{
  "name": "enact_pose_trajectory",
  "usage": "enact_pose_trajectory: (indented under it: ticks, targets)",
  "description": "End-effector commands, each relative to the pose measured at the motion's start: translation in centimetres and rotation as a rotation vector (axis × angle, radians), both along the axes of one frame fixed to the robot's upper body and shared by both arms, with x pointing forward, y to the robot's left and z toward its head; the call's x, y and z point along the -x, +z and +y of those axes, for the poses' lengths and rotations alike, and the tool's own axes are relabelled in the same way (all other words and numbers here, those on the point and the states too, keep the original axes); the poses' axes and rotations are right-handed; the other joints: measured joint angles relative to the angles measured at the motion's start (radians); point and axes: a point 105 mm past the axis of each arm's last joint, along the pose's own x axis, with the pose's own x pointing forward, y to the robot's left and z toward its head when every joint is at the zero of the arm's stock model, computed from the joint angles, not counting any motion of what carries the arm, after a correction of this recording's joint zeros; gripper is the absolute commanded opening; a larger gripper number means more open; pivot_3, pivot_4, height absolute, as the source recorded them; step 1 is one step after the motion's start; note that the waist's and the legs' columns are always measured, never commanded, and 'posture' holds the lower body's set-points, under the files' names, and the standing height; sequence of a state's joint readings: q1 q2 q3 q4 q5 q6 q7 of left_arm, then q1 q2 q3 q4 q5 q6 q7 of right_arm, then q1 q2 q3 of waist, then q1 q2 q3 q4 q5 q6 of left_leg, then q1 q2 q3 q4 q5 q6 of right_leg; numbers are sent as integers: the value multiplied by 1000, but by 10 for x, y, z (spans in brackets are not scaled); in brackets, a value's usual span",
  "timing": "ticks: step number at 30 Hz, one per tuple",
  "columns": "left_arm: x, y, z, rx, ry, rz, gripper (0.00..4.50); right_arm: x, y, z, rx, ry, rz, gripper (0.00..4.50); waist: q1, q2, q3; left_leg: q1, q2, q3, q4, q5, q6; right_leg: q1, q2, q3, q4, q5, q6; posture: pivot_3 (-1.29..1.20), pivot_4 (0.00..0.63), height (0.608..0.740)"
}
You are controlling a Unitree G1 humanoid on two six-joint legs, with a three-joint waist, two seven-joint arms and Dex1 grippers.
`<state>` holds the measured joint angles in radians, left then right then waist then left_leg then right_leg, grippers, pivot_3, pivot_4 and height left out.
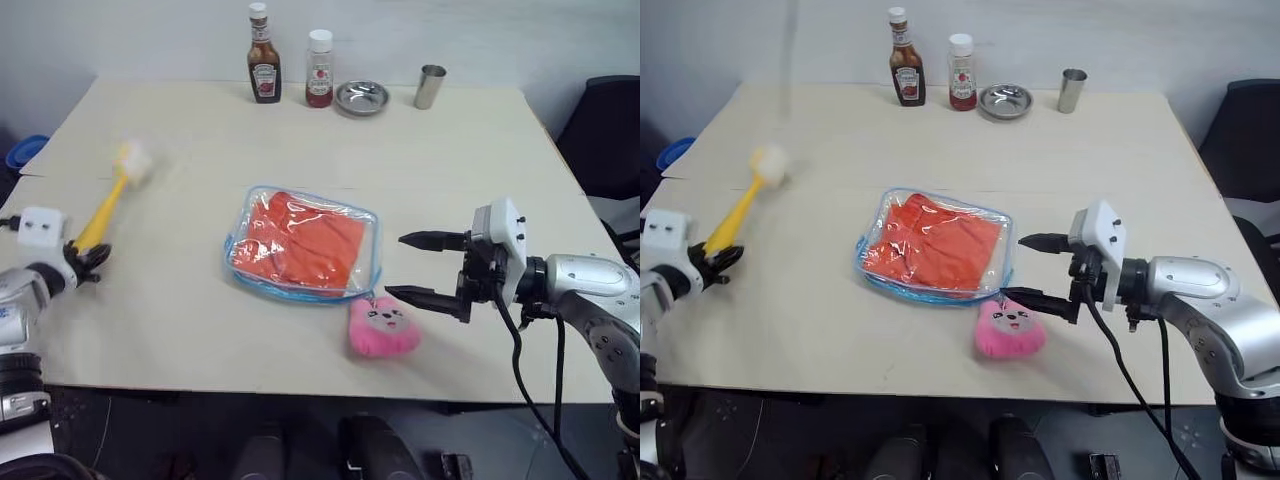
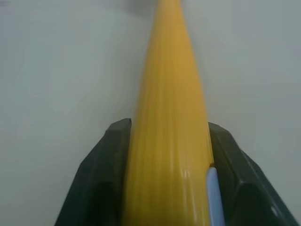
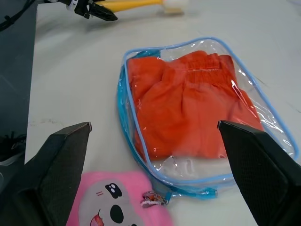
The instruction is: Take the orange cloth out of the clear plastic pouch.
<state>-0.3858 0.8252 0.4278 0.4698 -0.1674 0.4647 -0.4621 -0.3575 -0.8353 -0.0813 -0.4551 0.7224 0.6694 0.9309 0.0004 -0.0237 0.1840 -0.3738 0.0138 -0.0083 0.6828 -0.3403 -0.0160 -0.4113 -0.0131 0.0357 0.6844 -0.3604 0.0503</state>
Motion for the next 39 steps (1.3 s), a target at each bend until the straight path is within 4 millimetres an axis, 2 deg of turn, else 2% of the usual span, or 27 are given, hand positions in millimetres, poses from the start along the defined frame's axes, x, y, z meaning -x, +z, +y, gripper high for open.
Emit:
enact_pose_trajectory:
  ticks: [1,5,8,9,12,14,18,23,26,29,33,36,39]
  targets:
    - [4,16,4,-34,19,-74,3209,-2,7,3,-1,31,-42,4500,2,0,0,0,0,0,0,0,0,0,0,0,0,0,0,0,150,740]
    - [16,26,5,-55,-6,-83,4428,-5,8,2,3,36,-46,4500,-3,-1,-1,-1,0,-1,0,0,0,0,0,-1,-1,0,0,0,150,740]
    - [27,51,-19,-58,-188,-117,4472,-5,7,-1,14,33,-47,4500,-9,-1,-1,-1,0,-1,-1,0,0,0,0,-1,-1,0,0,0,150,740]
    - [33,67,-42,-52,-339,-138,4472,-4,6,-3,16,28,-46,4500,-11,-1,-1,-1,0,-1,-2,0,-1,-1,0,-1,-1,0,0,0,150,740]
    - [51,91,-103,-107,-712,-117,4472,-2,4,-5,17,13,-43,4500,-10,-1,0,-1,1,-1,-2,0,-1,0,0,-1,-2,0,0,0,150,740]
    - [51,87,-133,-205,-878,-52,4472,-1,2,-6,16,2,-43,4500,-3,1,0,0,0,-2,-2,0,-1,2,-1,-2,-4,0,0,0,150,740]
    - [38,62,-173,-425,-1107,44,4472,2,1,-4,11,-13,-47,4500,-4,7,0,2,-2,-2,-3,-1,-1,4,-2,-2,-5,0,0,0,150,740]
    - [4,35,-200,-666,-1273,59,4472,7,0,-6,5,-49,-55,4500,-9,7,0,0,0,0,-2,0,-1,1,3,0,-3,0,0,0,150,740]
    - [-13,33,-208,-698,-1299,20,4472,11,-1,-7,3,-71,-57,4500,-9,6,0,-1,0,1,-2,0,-1,0,4,1,-2,0,0,0,150,740]
    - [-23,32,-214,-722,-1328,-9,3892,15,-3,-8,-2,-97,-52,4500,-6,6,0,-1,0,2,-1,-1,0,0,4,1,-2,0,0,0,150,740]
    - [-24,27,-215,-713,-1367,-3,2655,17,-4,-11,0,-124,-47,4500,-5,6,0,-1,0,2,-1,0,-1,0,3,2,-1,0,0,0,150,740]
    - [-18,24,-217,-666,-1398,10,1776,18,-6,-13,4,-140,-41,4500,-4,6,0,-1,0,2,0,0,-1,0,3,2,-1,0,0,0,150,740]
    - [0,17,-228,-524,-1447,76,765,19,-8,-17,19,-161,-38,4500,-4,6,0,-1,0,2,0,0,-1,0,3,2,-1,0,0,0,150,740]
